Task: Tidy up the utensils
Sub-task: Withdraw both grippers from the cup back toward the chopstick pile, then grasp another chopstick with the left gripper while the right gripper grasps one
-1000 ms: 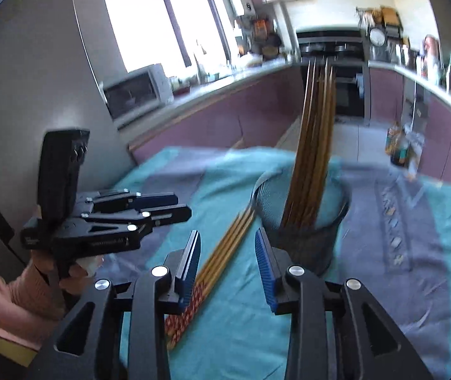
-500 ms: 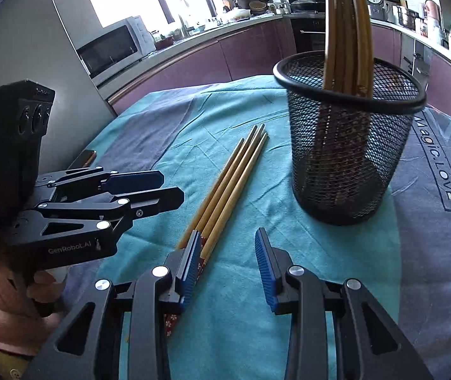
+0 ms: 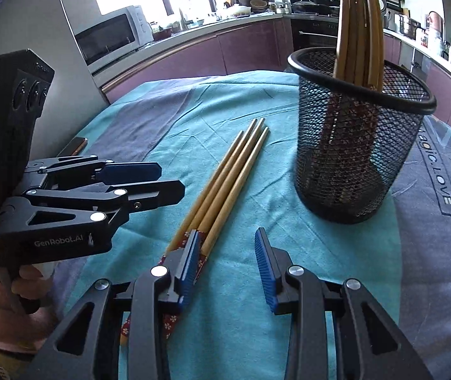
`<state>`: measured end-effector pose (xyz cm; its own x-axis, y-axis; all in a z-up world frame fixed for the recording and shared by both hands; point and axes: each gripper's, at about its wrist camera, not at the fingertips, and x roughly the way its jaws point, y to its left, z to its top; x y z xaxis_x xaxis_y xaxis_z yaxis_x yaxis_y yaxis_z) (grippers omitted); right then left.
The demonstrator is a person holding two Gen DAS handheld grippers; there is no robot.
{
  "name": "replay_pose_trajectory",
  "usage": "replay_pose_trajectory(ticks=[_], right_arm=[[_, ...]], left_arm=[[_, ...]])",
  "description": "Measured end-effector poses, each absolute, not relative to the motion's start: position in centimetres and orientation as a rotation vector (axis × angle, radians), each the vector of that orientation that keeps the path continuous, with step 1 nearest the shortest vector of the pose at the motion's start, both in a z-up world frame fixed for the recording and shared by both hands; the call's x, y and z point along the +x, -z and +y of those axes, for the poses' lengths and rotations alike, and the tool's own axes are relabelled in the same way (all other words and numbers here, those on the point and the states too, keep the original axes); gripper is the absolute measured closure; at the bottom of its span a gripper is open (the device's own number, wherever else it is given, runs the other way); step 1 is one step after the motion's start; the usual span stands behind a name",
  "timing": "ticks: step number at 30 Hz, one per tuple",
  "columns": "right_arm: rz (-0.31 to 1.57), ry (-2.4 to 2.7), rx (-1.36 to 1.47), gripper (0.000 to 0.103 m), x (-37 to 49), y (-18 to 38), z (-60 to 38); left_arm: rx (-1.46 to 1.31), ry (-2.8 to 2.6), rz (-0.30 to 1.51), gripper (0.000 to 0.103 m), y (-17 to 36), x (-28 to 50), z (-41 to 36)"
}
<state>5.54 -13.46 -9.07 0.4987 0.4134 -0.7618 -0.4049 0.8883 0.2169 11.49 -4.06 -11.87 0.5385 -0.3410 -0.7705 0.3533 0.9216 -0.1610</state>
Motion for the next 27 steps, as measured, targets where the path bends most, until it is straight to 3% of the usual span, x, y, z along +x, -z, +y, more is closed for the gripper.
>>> replay_pose_trajectory(ticks=[18,27], right_arm=[[0.934,-0.474,0.031,0.070,5.6,9.0,-14.8],[0.933,-0.458,0.009,0.070,6.1,9.0,-14.2]], left_arm=[[0.071,0.401,0.937,0.059,13.1,12.1,-6.2],[0.085,0.428,0.942,0.071,13.1,12.3,-6.6]])
